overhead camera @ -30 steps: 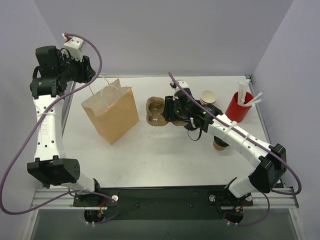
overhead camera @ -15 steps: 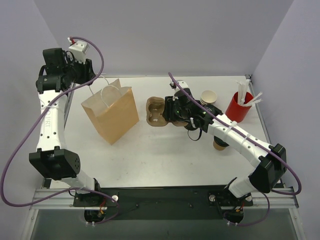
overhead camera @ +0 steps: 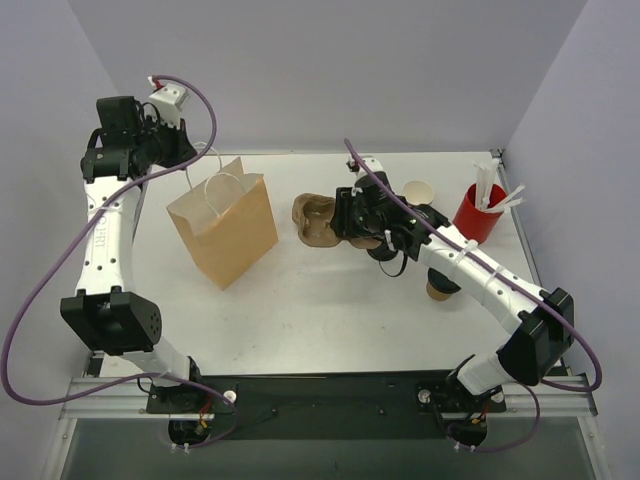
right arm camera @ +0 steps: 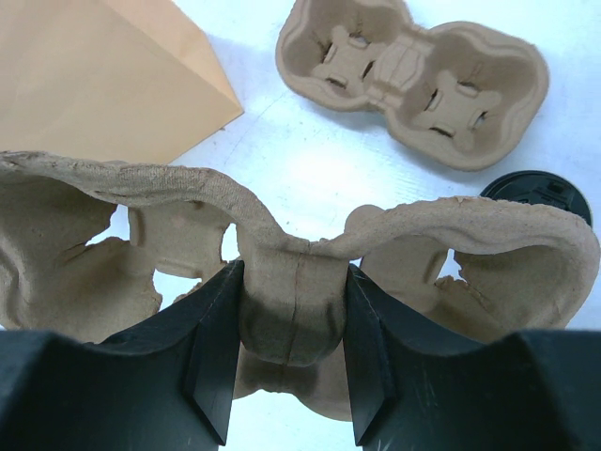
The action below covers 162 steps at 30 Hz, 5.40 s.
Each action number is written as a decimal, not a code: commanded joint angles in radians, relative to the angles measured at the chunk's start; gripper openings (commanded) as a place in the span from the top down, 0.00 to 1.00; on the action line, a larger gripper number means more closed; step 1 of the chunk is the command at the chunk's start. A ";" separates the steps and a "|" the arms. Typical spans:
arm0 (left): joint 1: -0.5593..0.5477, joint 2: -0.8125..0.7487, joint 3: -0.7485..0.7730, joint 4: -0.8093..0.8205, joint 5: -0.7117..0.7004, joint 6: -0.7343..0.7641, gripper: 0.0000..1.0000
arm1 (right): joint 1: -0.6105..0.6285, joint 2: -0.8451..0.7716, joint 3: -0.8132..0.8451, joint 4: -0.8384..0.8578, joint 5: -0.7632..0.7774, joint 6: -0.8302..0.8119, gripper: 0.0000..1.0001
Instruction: Pack the takeout coffee
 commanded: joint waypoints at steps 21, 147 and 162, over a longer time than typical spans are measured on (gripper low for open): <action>-0.545 -0.454 -0.501 0.213 -0.221 -0.161 1.00 | -0.048 -0.232 -0.087 0.130 -0.040 0.033 0.64; -0.355 -0.603 -0.374 0.045 0.130 -0.784 1.00 | 0.205 0.066 0.178 -0.114 0.061 -0.317 0.73; -0.336 -0.589 -0.342 -0.026 0.152 -0.649 1.00 | 0.133 0.017 0.121 -0.071 -0.071 -0.236 0.75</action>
